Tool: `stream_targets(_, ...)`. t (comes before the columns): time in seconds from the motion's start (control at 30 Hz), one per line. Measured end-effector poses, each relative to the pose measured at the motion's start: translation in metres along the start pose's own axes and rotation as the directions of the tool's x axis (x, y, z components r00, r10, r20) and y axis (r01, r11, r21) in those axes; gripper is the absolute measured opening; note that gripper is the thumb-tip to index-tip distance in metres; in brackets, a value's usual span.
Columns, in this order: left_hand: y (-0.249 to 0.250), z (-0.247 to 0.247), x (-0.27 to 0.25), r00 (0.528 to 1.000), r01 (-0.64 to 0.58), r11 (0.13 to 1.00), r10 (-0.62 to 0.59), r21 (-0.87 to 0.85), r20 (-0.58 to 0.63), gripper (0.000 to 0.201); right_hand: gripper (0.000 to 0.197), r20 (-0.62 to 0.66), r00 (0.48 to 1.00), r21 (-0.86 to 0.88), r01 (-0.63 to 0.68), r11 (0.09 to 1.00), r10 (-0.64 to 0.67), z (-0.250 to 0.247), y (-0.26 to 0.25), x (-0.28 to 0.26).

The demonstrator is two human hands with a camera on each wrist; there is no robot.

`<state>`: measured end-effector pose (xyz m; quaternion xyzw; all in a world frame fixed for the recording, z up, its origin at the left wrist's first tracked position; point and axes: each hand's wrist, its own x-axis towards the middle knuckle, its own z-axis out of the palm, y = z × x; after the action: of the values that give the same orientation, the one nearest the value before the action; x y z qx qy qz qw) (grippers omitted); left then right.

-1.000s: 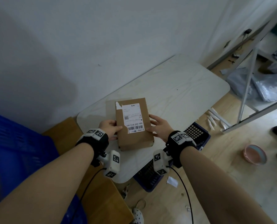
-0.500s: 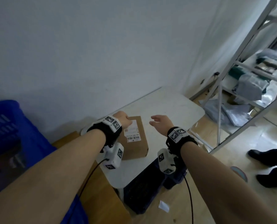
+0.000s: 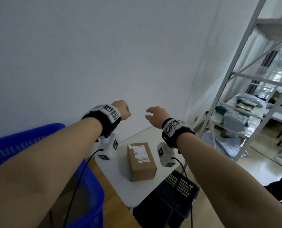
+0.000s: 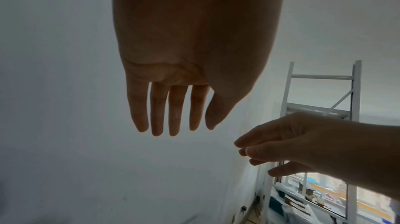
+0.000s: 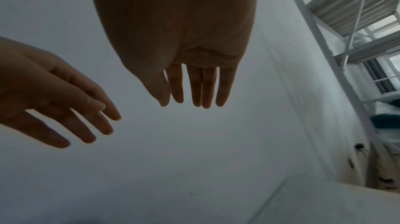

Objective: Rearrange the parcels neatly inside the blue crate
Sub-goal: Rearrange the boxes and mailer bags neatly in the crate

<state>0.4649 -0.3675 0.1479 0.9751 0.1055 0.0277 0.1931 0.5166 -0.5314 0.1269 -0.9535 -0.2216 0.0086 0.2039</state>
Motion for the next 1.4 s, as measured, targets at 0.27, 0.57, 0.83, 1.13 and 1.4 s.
stream_targets(0.27, -0.085, -0.06, -0.076, 0.992, 0.097, 0.991, -0.088, 0.097, -0.095, 0.03, 0.04, 0.018, 0.99, 0.001, 0.138, 0.99, -0.138, 0.023, -0.11, -0.034)
stream_targets(0.57, -0.199, -0.087, -0.159, 0.974, 0.213, 0.974, -0.205, 0.079, -0.096, 0.032, 0.04, 0.092, 0.96, 0.056, 0.26, 0.964, -0.264, 0.09, -0.225, -0.07)
stream_targets(0.83, -0.286, -0.067, -0.202, 0.954, 0.295, 0.955, -0.295, 0.003, -0.051, 0.026, 0.044, 0.241, 0.925, 0.01, 0.3, 0.954, -0.294, 0.153, -0.273, -0.08)
stream_targets(1.13, -0.339, 0.006, -0.21, 0.901, 0.434, 0.88, -0.424, -0.193, 0.09, 0.028, 0.046, 0.433, 0.875, -0.069, 0.272, 0.96, -0.217, 0.221, -0.275, -0.048)
stream_targets(1.4, -0.356, 0.045, -0.183, 0.878, 0.474, 0.855, -0.439, -0.211, 0.192, 0.036, 0.049, 0.669, 0.735, -0.094, 0.237, 0.967, -0.115, 0.283, -0.274, -0.005)
